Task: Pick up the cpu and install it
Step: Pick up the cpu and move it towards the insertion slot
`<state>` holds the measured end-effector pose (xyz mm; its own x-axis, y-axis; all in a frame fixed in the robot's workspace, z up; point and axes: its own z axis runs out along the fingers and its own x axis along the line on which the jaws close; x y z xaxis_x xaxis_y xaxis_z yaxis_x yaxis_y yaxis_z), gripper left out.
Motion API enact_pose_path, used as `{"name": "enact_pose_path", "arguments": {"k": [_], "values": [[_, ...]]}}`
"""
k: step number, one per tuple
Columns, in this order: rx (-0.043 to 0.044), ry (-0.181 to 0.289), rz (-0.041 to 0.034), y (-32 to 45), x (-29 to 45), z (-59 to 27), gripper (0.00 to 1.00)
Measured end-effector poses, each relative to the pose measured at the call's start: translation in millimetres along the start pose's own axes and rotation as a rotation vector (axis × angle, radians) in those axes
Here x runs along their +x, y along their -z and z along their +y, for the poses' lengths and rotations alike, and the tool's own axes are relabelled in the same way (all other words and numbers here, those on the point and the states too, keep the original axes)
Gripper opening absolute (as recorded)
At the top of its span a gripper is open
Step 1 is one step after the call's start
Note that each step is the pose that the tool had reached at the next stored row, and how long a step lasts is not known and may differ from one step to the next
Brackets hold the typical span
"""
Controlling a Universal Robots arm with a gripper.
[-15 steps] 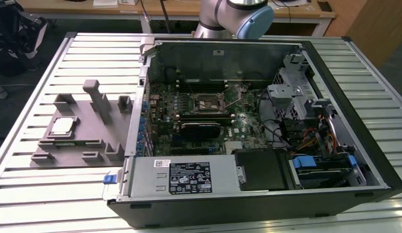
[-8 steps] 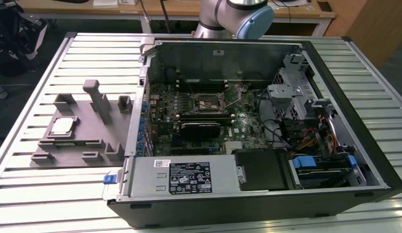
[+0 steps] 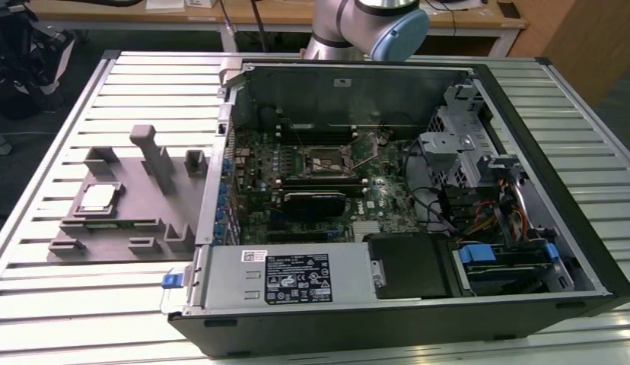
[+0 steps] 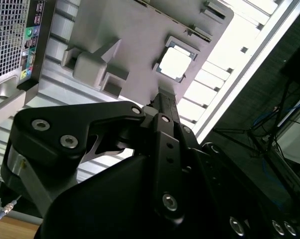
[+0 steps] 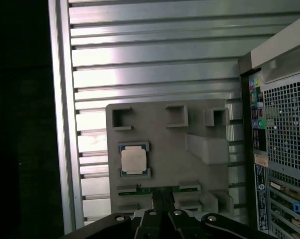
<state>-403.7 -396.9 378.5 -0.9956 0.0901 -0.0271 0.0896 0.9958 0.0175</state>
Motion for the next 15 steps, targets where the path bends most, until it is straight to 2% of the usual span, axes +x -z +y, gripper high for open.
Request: {"name": "enact_pose_path", "arguments": {"k": [15], "values": [[-0.0001, 0.000, -0.0001, -4.0, 2.6, -0.3, 0.11]]}}
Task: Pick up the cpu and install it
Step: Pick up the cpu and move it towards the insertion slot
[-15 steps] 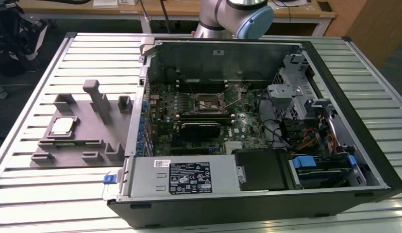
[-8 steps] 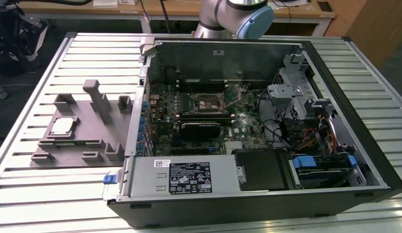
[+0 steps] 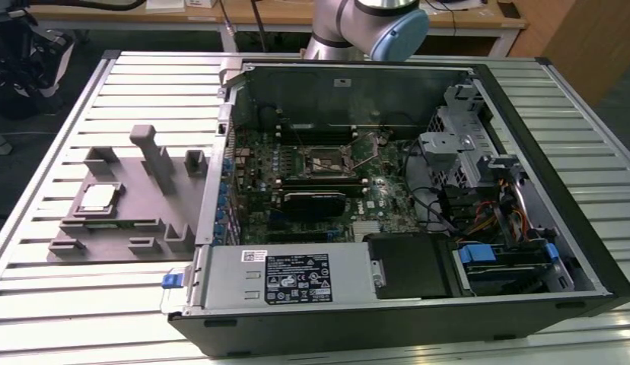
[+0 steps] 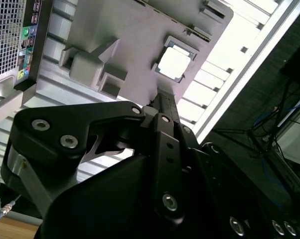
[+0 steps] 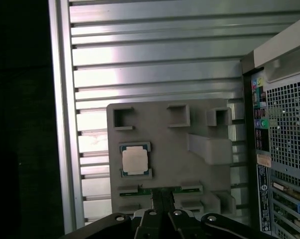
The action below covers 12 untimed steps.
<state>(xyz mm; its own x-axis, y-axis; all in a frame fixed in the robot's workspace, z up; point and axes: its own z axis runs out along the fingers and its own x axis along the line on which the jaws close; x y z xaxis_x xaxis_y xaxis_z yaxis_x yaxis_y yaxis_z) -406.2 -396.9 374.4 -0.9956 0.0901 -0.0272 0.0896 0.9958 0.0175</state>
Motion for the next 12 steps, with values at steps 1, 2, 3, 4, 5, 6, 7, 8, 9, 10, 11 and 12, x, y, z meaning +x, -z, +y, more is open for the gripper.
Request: {"name": "enact_pose_path", "arguments": {"k": [1, 2, 3, 4, 5, 6, 7, 8, 9, 10, 11, 12], "values": [[0.0001, 0.000, 0.0001, -0.3, 0.3, 0.0, 0.11], [0.0000, 0.000, 0.0001, -0.6, 0.7, -0.1, 0.11], [0.0001, 0.000, 0.0002, -0.9, 1.0, -0.1, 0.11], [0.0000, 0.000, 0.0001, -1.2, 1.4, -0.2, 0.11], [0.0000, 0.000, 0.0001, -1.6, 1.7, -0.2, 0.11], [0.0001, 0.000, 0.0002, -1.9, 2.1, -0.2, 0.11], [0.0000, 0.000, 0.0001, -2.2, 2.5, -0.3, 0.11], [0.0000, 0.000, 0.0001, -2.5, 2.8, -0.3, 0.11], [0.0001, 0.000, 0.0001, -2.8, 3.2, -0.3, 0.11], [0.0000, 0.000, 0.0001, -3.1, 3.5, -0.4, 0.11], [0.0000, 0.000, 0.0001, -3.5, 3.9, -0.4, 0.11], [0.0000, 0.000, 0.0001, -3.8, 4.3, -0.5, 0.11]]}}
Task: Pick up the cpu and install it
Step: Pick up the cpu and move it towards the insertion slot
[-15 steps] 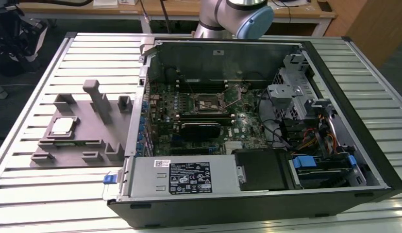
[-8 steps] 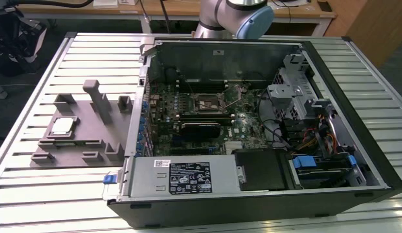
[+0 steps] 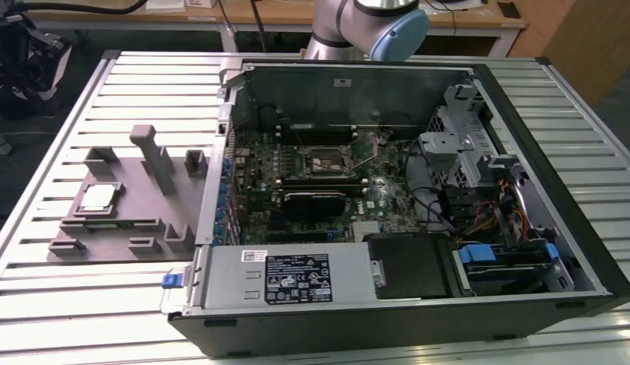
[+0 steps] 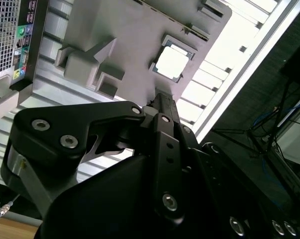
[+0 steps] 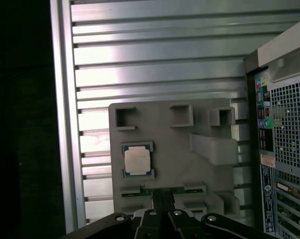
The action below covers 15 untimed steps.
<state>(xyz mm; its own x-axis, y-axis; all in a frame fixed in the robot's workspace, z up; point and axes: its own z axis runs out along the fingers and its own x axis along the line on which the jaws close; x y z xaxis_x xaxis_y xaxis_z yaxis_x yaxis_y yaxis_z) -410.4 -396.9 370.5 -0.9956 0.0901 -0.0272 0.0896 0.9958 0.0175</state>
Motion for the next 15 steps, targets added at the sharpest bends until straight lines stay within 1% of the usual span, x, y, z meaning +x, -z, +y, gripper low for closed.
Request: {"name": "enact_pose_path", "arguments": {"k": [9, 15], "values": [[0.0000, 0.000, 0.0000, -3.5, 4.1, -0.4, 0.11], [0.0000, 0.000, 0.0001, -8.0, 5.9, -0.9, 0.11]]}}
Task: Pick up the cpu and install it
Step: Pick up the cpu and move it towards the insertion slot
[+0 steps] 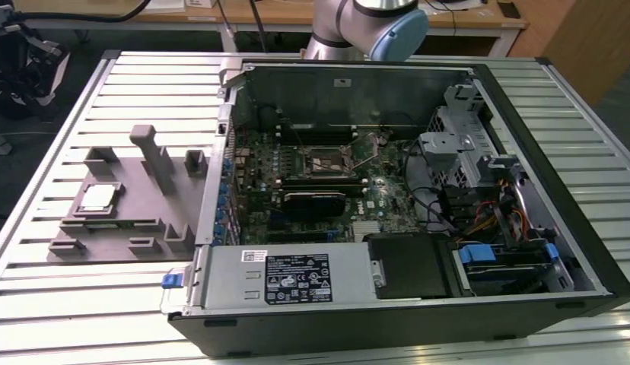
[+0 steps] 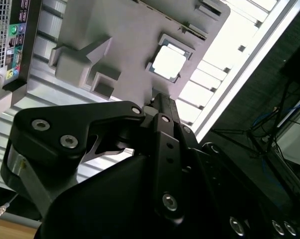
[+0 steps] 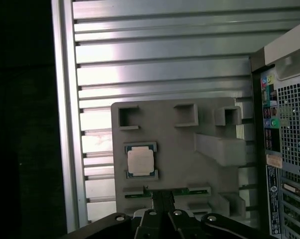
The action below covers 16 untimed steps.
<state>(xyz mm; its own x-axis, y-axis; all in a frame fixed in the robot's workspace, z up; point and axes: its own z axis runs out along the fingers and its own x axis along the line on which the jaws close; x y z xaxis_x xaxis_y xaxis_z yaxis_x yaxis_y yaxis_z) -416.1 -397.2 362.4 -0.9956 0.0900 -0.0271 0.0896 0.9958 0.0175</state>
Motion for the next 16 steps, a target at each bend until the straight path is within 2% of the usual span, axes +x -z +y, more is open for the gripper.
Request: {"name": "enact_pose_path", "arguments": {"k": [7, 16], "values": [[0.0000, 0.000, 0.0000, -7.4, 1.4, -0.3, 0.11], [0.0000, 0.000, 0.0000, -21.4, 3.6, -0.7, 0.11]]}}
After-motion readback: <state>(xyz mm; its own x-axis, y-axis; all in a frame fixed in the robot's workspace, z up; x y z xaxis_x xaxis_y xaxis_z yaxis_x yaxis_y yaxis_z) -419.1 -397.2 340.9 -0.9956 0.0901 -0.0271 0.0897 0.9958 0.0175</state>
